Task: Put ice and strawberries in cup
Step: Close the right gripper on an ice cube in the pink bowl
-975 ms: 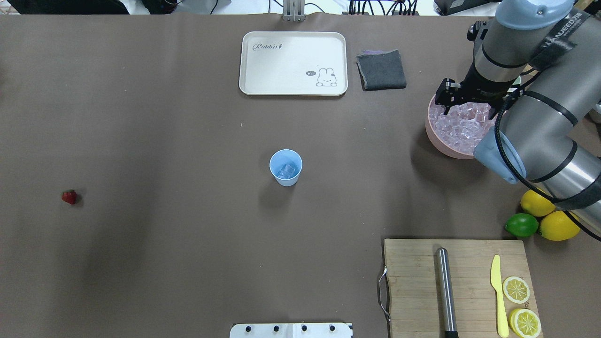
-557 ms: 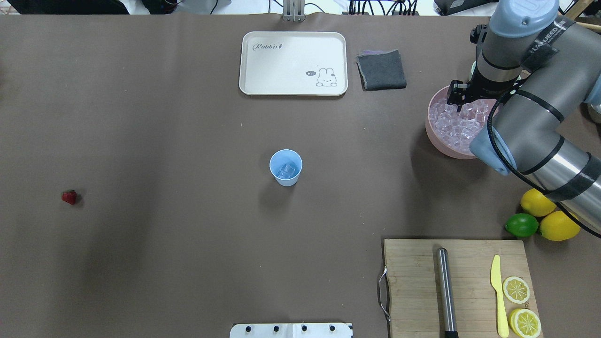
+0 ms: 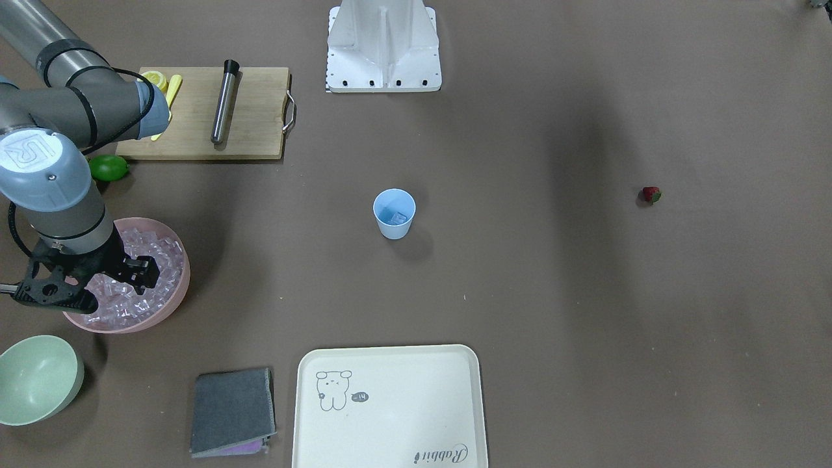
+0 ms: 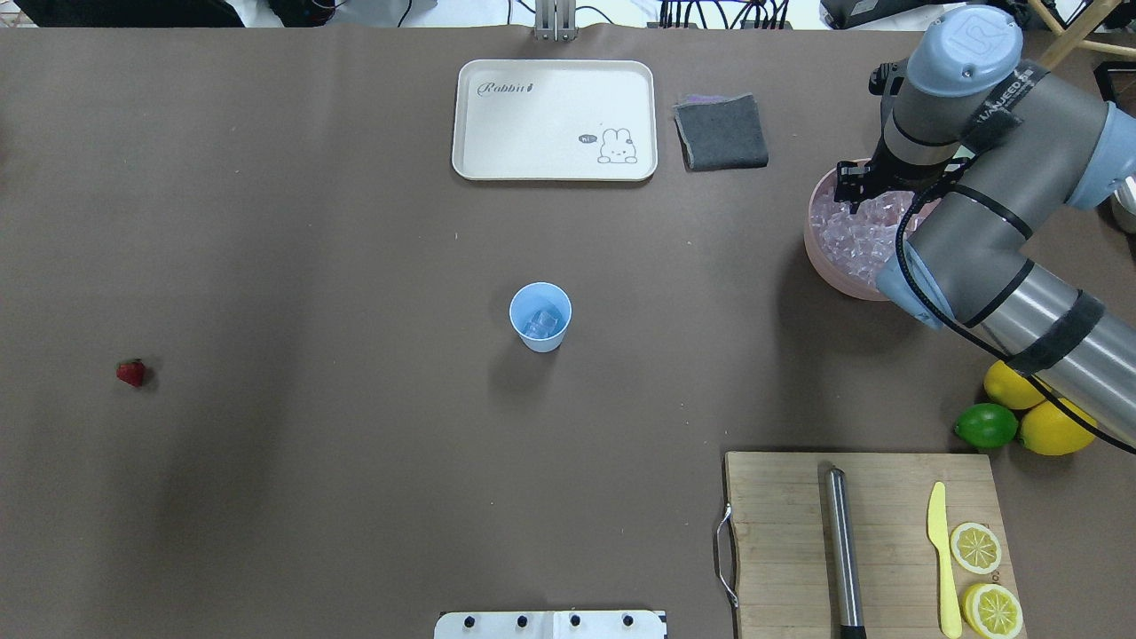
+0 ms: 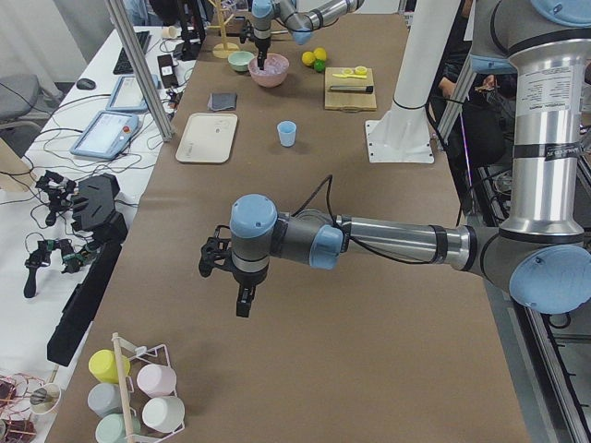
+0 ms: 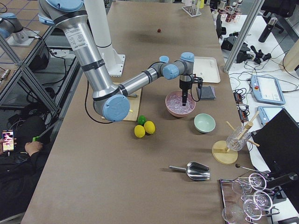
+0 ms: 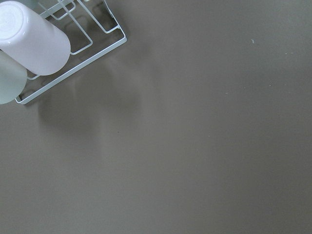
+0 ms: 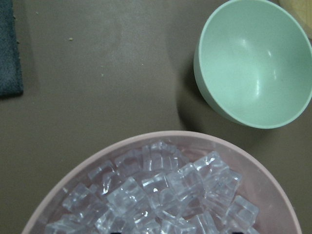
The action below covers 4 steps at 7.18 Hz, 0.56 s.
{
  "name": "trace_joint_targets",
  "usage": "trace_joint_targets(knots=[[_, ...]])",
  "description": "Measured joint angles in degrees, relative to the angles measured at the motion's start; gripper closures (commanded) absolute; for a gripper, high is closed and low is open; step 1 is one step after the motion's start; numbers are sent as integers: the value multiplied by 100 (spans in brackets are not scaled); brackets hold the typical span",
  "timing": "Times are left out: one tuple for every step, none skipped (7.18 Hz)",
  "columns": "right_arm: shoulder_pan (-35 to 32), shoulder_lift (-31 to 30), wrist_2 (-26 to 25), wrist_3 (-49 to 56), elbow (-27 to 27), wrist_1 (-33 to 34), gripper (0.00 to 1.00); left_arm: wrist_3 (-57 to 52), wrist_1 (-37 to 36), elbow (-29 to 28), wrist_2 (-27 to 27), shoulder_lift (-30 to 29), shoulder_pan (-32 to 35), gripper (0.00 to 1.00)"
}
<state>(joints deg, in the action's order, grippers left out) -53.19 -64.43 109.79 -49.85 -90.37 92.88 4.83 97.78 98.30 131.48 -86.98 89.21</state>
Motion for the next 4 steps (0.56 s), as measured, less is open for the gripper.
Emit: trace_joint_targets(knots=[[9, -24, 12, -3, 10, -22, 20, 1, 3, -3, 0, -2, -5, 2], [17, -58, 21, -13, 1, -15, 20, 1, 3, -4, 0, -3, -7, 2], [38, -109, 27, -33, -15, -2, 20, 1, 6, -3, 0, -3, -8, 2], [78, -168, 29, -53, -28, 1, 24, 1, 9, 0, 0, -3, -9, 2]])
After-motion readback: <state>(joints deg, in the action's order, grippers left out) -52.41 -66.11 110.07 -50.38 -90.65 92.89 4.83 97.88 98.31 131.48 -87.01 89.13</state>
